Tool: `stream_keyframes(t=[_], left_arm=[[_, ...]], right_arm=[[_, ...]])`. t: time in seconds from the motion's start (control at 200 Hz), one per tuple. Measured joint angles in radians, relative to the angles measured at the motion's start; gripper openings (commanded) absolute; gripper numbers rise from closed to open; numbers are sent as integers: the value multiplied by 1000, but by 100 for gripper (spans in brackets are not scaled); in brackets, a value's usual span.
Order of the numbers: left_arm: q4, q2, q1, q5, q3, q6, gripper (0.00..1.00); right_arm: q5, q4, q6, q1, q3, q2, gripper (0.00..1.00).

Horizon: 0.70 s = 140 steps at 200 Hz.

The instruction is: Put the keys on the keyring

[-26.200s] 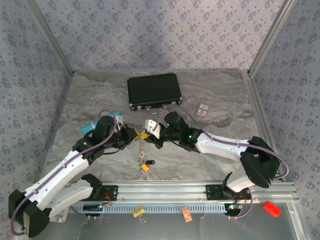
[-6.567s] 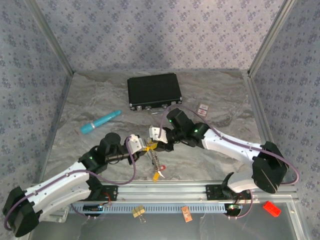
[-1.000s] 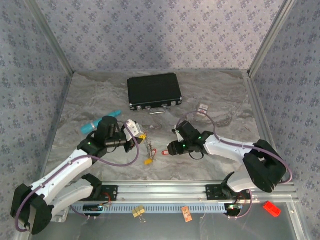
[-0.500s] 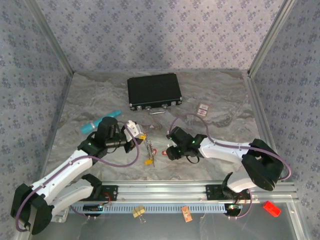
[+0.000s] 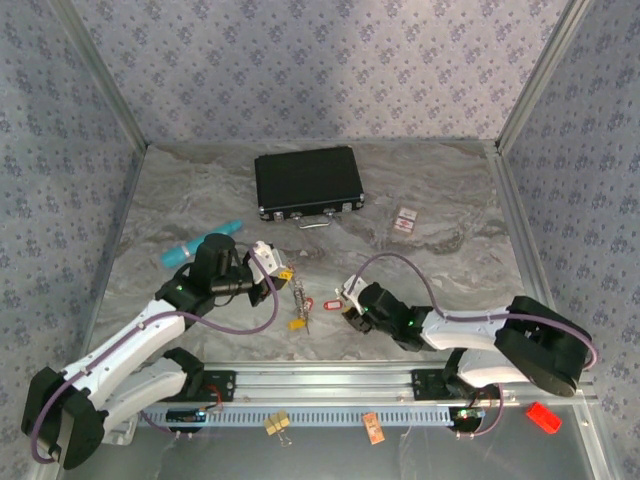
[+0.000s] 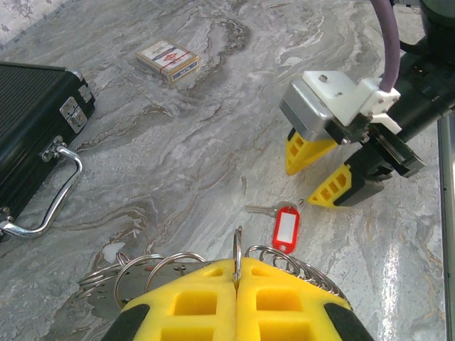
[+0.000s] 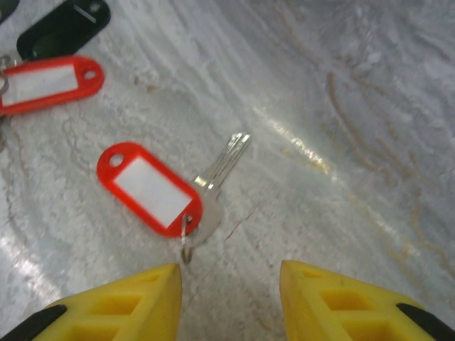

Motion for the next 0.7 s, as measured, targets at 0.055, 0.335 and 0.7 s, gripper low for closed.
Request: stream_keyframes(t=[0.055, 0.335, 0.7], left_arm=[[0, 0, 0, 0, 0, 0, 0], [-4, 0, 0, 3, 0, 19, 0], [-5, 0, 0, 21, 0, 26, 0]], right_arm=[[-29, 39, -14, -25, -21, 0, 41], [-178, 142, -76, -107, -50, 26, 40], [-270, 177, -92, -122, -50, 26, 43]])
